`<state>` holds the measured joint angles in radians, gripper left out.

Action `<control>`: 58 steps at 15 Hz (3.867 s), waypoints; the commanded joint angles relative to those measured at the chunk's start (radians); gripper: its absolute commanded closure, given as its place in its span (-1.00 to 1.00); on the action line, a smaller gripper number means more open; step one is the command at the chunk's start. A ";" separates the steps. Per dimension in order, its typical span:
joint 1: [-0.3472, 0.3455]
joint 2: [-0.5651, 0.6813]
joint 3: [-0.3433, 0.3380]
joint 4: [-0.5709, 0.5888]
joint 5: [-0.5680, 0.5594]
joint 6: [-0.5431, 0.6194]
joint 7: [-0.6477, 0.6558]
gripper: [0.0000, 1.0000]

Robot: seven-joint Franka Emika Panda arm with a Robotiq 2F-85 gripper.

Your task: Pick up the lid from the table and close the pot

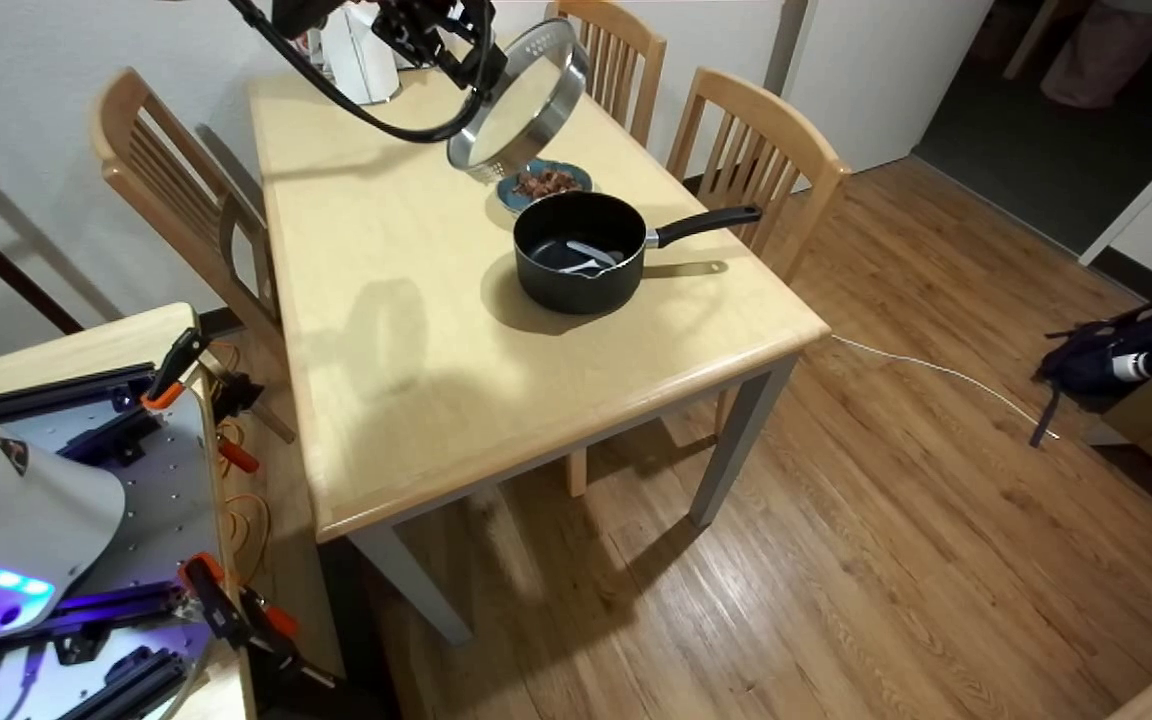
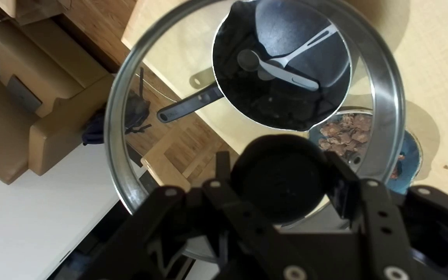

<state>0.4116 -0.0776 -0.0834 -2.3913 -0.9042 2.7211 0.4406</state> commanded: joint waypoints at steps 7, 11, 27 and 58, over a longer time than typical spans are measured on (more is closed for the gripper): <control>0.015 0.035 -0.007 -0.024 0.206 0.024 -0.105 0.31; -0.063 0.075 0.104 -0.032 0.565 0.017 -0.349 0.31; -0.175 0.201 0.241 -0.030 0.829 0.011 -0.471 -0.19; -0.164 0.250 0.189 -0.036 0.620 0.067 -0.299 -0.19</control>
<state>0.2543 0.1738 0.0993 -2.4275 -0.2851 2.7900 0.1443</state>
